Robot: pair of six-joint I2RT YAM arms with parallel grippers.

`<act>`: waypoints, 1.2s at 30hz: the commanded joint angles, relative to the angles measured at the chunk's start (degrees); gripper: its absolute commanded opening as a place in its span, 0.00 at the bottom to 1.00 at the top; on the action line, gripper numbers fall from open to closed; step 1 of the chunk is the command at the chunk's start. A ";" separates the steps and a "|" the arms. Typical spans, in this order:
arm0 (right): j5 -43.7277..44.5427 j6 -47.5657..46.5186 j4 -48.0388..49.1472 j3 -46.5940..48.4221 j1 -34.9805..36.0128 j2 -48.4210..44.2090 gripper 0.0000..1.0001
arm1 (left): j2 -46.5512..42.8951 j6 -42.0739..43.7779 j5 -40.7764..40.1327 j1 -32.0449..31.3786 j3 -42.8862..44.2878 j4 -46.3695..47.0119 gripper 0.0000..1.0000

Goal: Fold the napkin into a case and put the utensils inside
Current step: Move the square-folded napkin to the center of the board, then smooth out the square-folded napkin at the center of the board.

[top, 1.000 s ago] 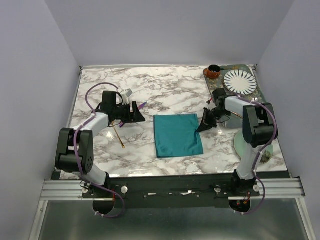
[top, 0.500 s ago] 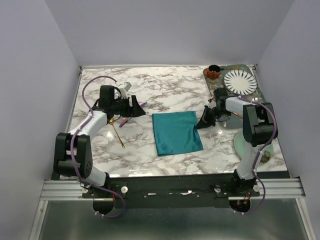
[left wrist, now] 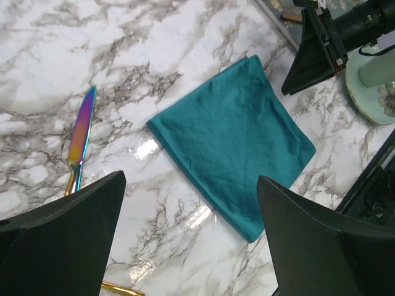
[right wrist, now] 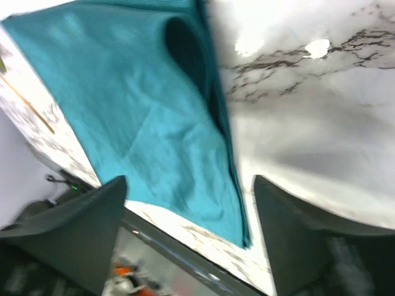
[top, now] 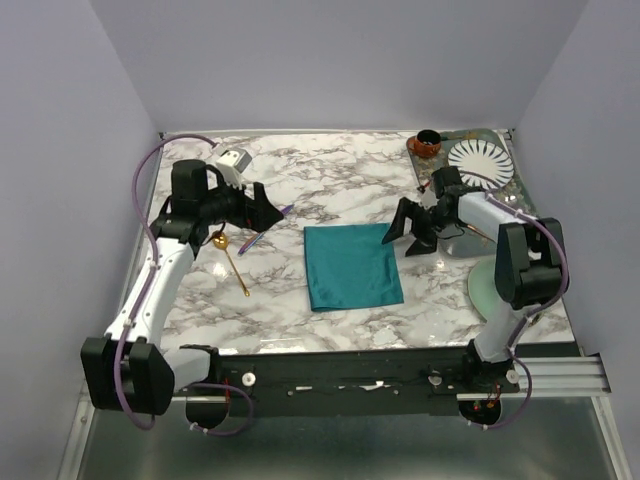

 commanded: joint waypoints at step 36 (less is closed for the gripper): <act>-26.32 -13.15 -1.47 28.38 6.87 23.79 1.00 | 28.81 -49.46 10.01 -22.79 -24.93 50.65 0.99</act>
